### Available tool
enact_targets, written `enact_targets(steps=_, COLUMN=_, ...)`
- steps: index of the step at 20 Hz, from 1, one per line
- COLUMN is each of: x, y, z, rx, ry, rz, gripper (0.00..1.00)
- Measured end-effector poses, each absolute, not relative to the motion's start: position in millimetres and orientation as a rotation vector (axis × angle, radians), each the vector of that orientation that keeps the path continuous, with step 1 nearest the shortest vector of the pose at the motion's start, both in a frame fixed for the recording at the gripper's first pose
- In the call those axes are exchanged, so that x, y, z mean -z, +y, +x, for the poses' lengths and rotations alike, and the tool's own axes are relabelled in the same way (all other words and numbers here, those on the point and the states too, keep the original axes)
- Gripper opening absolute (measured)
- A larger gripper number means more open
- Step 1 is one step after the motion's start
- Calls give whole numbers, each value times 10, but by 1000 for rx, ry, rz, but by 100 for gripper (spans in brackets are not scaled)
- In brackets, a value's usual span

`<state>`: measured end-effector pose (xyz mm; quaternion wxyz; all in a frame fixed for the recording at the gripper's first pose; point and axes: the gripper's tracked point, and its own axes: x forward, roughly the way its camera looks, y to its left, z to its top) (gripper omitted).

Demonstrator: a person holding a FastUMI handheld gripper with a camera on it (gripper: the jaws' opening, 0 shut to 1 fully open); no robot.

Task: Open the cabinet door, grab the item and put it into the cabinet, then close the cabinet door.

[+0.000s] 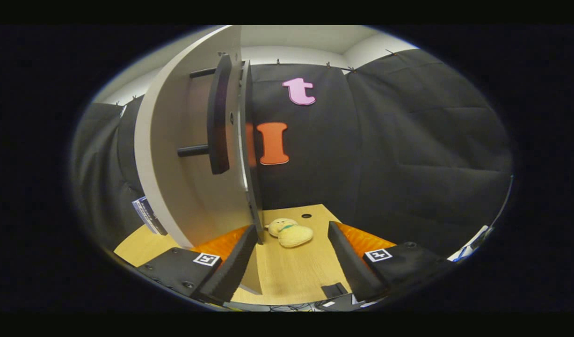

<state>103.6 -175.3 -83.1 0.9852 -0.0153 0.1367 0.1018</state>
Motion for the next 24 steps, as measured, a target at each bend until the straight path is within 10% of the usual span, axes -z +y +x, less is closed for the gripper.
enact_targets(steps=24, x=1141, y=398, z=811, rx=-309, ry=285, rz=-6, gripper=97)
